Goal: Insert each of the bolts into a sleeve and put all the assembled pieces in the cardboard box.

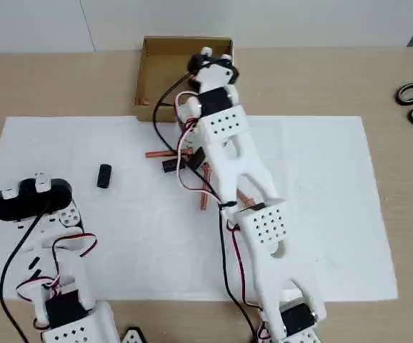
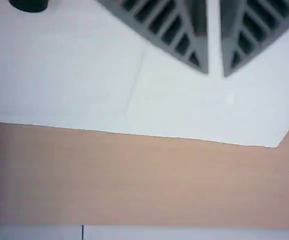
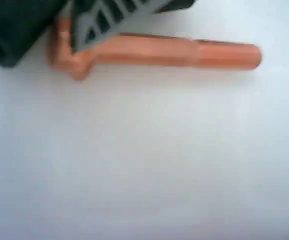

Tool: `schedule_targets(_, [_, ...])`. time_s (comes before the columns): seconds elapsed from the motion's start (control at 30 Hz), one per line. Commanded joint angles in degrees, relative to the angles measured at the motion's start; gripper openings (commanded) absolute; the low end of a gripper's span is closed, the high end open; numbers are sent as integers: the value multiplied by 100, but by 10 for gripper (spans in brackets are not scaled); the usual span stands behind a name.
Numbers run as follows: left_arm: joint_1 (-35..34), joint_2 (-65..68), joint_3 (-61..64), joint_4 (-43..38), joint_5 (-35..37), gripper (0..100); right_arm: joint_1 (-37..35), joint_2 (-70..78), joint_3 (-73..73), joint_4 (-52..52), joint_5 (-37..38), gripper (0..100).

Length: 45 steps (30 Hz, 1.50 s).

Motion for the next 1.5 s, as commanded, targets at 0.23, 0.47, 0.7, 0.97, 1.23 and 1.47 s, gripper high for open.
schedule_targets(0.23, [18,18,-286,18,0,6,-321,-31,-220,66,-26,195])
schedule_targets(0.47, [18,18,-286,18,0,6,-66,-31,-44,75,-26,195])
schedule_targets(0.7, [18,18,-286,18,0,6,-13,-40,334,48,-44,195])
schedule_targets(0.97, [18,18,-286,18,0,6,-13,-22,352,66,-44,195])
schedule_targets(1.23, [18,18,-286,18,0,6,-13,-22,1011,57,-44,195])
schedule_targets(1.47, [26,18,-286,18,0,6,13,-22,1011,4,-44,194])
